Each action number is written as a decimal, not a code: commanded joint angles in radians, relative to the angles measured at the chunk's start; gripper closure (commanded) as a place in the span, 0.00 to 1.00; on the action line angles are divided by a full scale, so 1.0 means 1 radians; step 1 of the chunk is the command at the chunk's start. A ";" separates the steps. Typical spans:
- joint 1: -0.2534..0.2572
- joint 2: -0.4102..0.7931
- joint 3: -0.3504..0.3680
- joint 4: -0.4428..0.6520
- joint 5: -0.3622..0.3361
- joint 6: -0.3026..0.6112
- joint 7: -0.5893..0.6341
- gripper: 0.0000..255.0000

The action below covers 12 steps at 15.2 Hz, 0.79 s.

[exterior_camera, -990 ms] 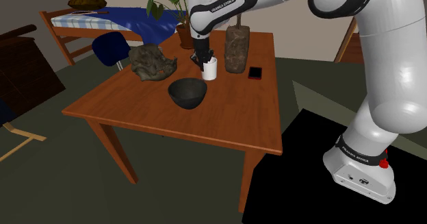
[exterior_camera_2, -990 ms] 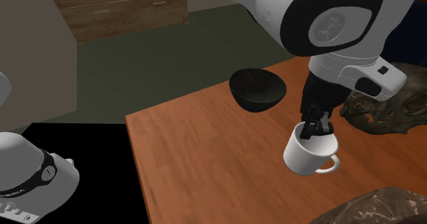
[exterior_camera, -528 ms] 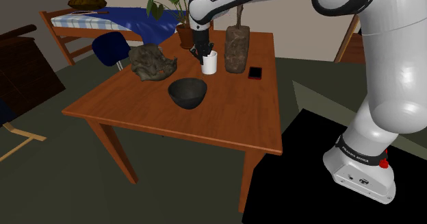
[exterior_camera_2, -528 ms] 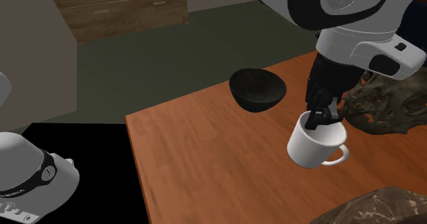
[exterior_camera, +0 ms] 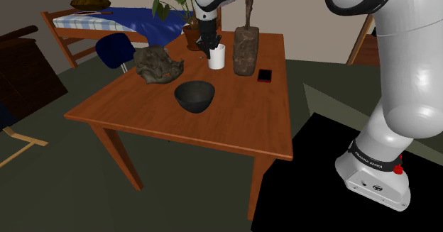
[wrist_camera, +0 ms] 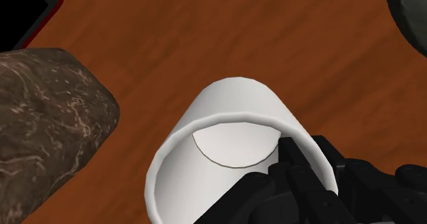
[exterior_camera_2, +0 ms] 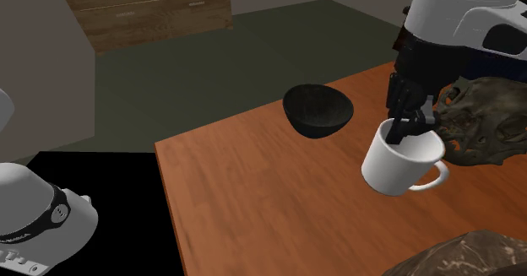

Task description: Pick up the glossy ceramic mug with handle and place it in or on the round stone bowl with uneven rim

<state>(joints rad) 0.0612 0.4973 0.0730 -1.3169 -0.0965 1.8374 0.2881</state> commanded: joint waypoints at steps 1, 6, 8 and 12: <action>0.000 -0.001 0.000 0.027 0.001 -0.028 -0.003 1.00; 0.002 0.003 0.000 0.100 0.002 -0.097 -0.007 1.00; 0.003 0.006 0.000 0.133 0.002 -0.126 -0.009 1.00; 0.006 0.017 0.000 0.196 0.002 -0.179 -0.012 1.00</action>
<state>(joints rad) 0.0659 0.5111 0.0732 -1.1383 -0.0948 1.6730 0.2769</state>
